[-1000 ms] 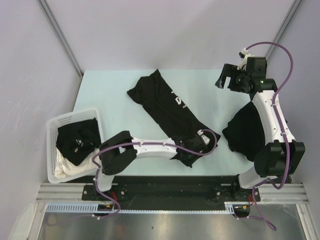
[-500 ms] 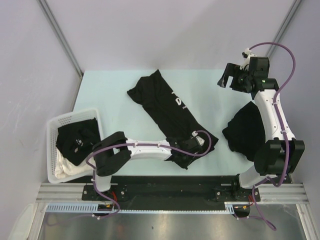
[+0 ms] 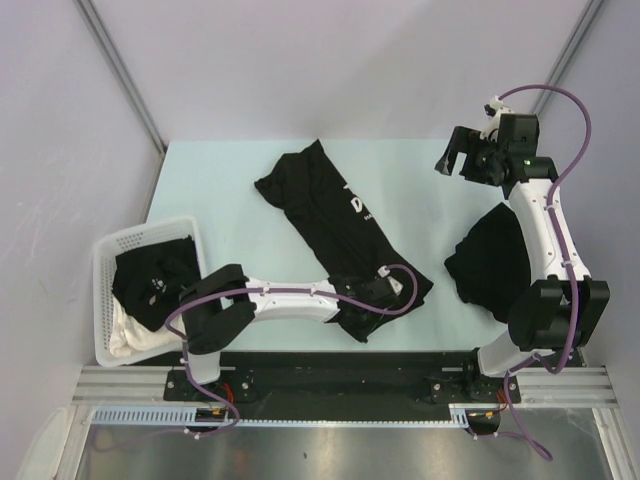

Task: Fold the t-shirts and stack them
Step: Fold the tshirt

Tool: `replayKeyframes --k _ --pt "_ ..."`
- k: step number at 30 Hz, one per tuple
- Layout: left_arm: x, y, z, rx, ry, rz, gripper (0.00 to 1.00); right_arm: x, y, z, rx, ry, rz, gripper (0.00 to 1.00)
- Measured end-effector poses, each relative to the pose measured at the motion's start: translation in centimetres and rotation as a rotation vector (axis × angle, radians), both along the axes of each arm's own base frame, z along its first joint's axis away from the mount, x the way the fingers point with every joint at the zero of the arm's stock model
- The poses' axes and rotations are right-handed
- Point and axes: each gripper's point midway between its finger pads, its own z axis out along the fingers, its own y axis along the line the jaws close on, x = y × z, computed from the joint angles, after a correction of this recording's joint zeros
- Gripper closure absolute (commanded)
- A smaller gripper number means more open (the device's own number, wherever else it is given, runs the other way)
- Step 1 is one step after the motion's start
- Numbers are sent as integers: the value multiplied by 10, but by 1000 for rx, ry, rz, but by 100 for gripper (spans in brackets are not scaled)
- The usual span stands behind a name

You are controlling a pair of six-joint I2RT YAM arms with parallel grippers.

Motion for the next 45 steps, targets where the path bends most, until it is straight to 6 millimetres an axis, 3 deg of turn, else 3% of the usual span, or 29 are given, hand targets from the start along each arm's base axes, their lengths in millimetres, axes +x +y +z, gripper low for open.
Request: replayKeyframes --k 6,18,26,35,45 --pt "0 -2 4 33 6 -17 71 0 0 -1 0 2 0 0" --pt "13 -32 42 -42 -41 -64 69 0 -2 -1 0 2 -5 1" --pt "12 -28 24 6 -33 -100 65 -1 -6 -4 -1 9 -14 0" --pt "13 -25 13 43 -40 -148 48 -2 -8 -7 0 17 -18 0" --pt "13 -22 3 68 -37 -174 55 -2 -10 -7 0 18 -22 0"
